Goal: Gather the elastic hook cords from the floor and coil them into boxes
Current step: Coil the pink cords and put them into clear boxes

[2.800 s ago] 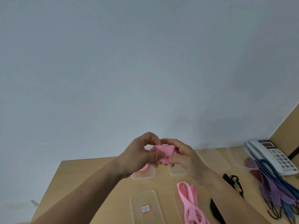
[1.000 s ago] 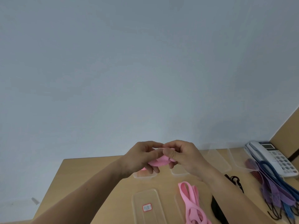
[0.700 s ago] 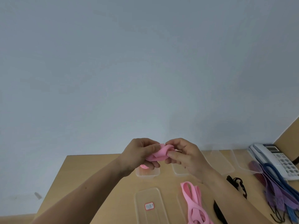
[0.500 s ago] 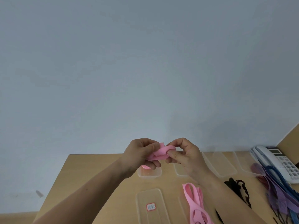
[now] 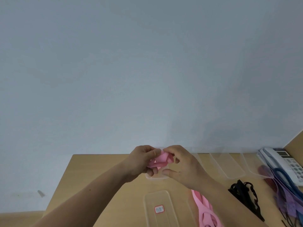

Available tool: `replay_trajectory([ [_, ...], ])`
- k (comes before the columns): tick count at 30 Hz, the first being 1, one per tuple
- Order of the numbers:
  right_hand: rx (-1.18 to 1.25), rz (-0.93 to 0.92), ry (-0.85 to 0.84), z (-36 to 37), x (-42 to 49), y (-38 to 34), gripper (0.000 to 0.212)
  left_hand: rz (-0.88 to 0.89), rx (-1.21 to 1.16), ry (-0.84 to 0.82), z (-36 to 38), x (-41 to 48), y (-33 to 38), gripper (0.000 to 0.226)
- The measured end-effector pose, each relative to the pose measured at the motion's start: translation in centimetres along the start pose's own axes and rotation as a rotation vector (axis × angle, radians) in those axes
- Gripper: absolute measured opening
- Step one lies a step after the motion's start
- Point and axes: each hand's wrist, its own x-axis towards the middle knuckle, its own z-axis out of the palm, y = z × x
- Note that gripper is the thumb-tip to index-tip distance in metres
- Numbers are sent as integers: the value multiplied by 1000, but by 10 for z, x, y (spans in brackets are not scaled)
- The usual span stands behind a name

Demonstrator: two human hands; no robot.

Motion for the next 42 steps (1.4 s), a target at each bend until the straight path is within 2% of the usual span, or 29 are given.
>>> replay_trajectory([
  [3,-172,-55,47,11,3,1,57,-22,-27,-61,-5,4,-6,31],
  [7,-339,-196,153,25,10,11,38,-75,5,-72,-14,15,-20,29],
  [10,-349,-215,142,37,14,22,29,-127,31,-39,-19,25,-35,29],
  [14,-301,-81,34,46,14,46,30,-175,158,128,-24,41,-62,27],
  [16,-272,-13,-23,47,18,63,37,-188,356,270,-30,49,-77,24],
  [18,-246,25,-97,52,23,80,44,-196,582,347,-35,56,-92,31],
  [21,-233,22,-223,67,34,102,37,-211,829,295,-31,64,-112,44],
  [24,-241,-55,-269,82,45,117,23,-206,988,181,-22,74,-125,52],
  [28,-238,-47,-453,94,50,128,44,-189,1023,151,-11,85,-135,55],
  [31,-186,-29,-482,99,51,134,57,-183,1013,204,-9,90,-140,53],
  [34,-278,-39,-493,104,50,138,62,-164,1024,220,-9,93,-142,50],
  [40,-633,-176,-390,110,44,132,54,-125,1066,210,-8,95,-143,41],
  [42,-526,-133,-483,113,41,135,49,-127,1076,174,-7,96,-142,37],
])
